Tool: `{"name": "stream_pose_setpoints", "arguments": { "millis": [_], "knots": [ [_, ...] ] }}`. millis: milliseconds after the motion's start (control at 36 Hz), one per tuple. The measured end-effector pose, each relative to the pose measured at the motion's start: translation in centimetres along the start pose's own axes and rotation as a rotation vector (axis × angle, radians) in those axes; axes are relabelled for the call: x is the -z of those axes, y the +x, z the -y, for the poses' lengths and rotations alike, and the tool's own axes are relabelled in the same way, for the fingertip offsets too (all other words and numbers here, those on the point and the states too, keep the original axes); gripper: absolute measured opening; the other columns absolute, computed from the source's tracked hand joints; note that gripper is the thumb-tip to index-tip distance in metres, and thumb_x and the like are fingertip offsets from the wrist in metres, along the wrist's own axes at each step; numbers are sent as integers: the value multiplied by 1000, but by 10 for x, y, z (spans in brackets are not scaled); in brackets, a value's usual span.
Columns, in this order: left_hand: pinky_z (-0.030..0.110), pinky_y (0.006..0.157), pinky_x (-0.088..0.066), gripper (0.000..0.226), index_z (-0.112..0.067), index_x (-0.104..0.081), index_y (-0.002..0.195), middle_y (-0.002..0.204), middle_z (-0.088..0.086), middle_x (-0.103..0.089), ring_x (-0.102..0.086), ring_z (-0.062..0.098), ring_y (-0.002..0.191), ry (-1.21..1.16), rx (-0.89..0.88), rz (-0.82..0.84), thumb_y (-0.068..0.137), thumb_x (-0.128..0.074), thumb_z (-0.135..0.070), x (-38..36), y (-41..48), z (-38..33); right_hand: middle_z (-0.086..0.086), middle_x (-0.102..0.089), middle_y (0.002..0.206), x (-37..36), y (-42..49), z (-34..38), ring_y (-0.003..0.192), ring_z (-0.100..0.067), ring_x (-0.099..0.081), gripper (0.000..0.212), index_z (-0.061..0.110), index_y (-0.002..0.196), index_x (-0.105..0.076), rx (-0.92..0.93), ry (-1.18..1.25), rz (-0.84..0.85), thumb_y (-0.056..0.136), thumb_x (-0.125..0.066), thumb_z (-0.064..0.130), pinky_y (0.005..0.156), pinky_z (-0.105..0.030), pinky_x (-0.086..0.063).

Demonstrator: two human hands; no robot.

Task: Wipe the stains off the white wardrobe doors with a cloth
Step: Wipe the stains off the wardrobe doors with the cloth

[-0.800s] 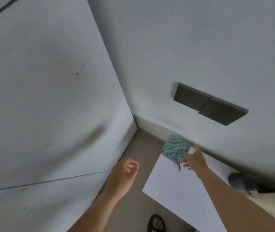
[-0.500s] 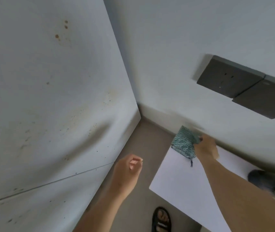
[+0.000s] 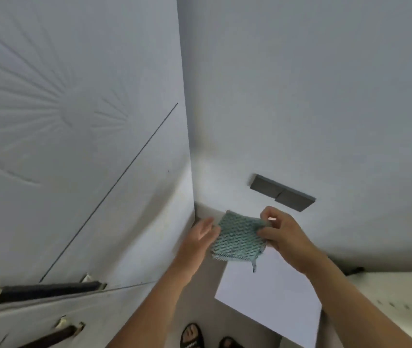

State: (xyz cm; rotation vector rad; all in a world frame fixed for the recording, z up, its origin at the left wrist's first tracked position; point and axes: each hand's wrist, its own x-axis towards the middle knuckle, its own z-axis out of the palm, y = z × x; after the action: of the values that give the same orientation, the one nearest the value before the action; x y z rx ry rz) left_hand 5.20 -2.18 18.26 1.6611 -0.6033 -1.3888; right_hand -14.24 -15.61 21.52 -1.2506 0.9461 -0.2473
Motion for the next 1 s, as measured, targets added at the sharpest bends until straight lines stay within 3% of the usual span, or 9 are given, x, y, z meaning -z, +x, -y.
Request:
{"name": "stream_pose_setpoints", "arguments": {
  "millis": [139, 250, 306, 445, 556, 639, 722, 833, 1000],
  "knots": [
    [40, 94, -56, 21, -19, -77, 99, 100, 6, -76, -70, 27, 98, -48, -175, 228, 97, -66, -36, -2, -47, -103, -8, -61, 77, 3, -68, 97, 68, -18, -52, 16, 13, 88, -55, 153, 129, -46, 94, -63, 1, 57, -28, -38],
    [32, 85, -56, 13, -6, -64, 115, 103, 12, -76, -72, 21, 95, -70, -321, 312, 103, -62, -11, -16, -82, -147, -19, -64, 87, 3, -112, 133, 78, -29, -56, 30, 12, 96, -61, 172, 225, -149, 84, -78, 32, 68, -41, -41],
    [30, 82, -57, 13, -9, -60, 116, 104, 12, -77, -73, 22, 96, -85, -349, 262, 102, -60, -7, -24, -93, -156, -20, -63, 92, 2, -119, 133, 85, -32, -55, 35, 12, 96, -63, 166, 252, -207, 84, -80, 39, 75, -48, -40],
    [34, 74, -61, 25, -21, -53, 121, 100, 12, -78, -76, 27, 94, -147, -354, 88, 103, -59, -6, -46, -109, -160, -13, -66, 99, -2, -124, 124, 78, -22, -60, 22, 12, 103, -66, 92, 327, -320, 102, -57, 32, 65, -37, -49],
    [49, 78, -64, 47, -49, -51, 124, 101, 11, -78, -76, 28, 93, -151, -345, -106, 102, -62, -9, -58, -110, -155, -7, -62, 129, 5, -129, 115, 105, -26, -68, 31, 41, 130, -59, 56, 388, -97, 99, -62, 39, 82, -47, -58],
    [48, 75, -65, 35, -41, -63, 117, 98, 9, -78, -76, 28, 92, -90, -345, -178, 102, -62, -9, -67, -118, -156, -7, -63, 135, 15, -136, 112, 120, -31, -65, 43, 34, 135, -61, 80, 355, 81, 94, -69, 22, 96, -52, -56],
    [31, 76, -63, 25, -30, -72, 113, 103, -1, -77, -74, 21, 97, 84, -349, -168, 98, -69, -11, -74, -131, -155, -6, -63, 136, 29, -137, 113, 119, -26, -66, 38, 29, 127, -69, 126, 189, 112, 92, -74, 16, 97, -44, -57],
    [21, 83, -59, 47, -34, -64, 122, 113, -12, -69, -69, 2, 98, 430, -332, -188, 86, -81, -10, -82, -146, -152, 3, -62, 125, 44, -132, 120, 100, -10, -64, 50, 32, 129, -64, 240, -226, 50, 84, -82, 21, 67, -13, -53],
    [5, 83, -43, 55, -28, -55, 140, 116, -16, -56, -56, -7, 96, 768, -385, -391, 91, -72, -8, -95, -163, -150, 12, -56, 117, 41, -123, 135, 107, -4, -54, 64, 31, 140, -53, 428, -777, 111, 82, -80, 34, 94, -21, -45]
  ]
}}
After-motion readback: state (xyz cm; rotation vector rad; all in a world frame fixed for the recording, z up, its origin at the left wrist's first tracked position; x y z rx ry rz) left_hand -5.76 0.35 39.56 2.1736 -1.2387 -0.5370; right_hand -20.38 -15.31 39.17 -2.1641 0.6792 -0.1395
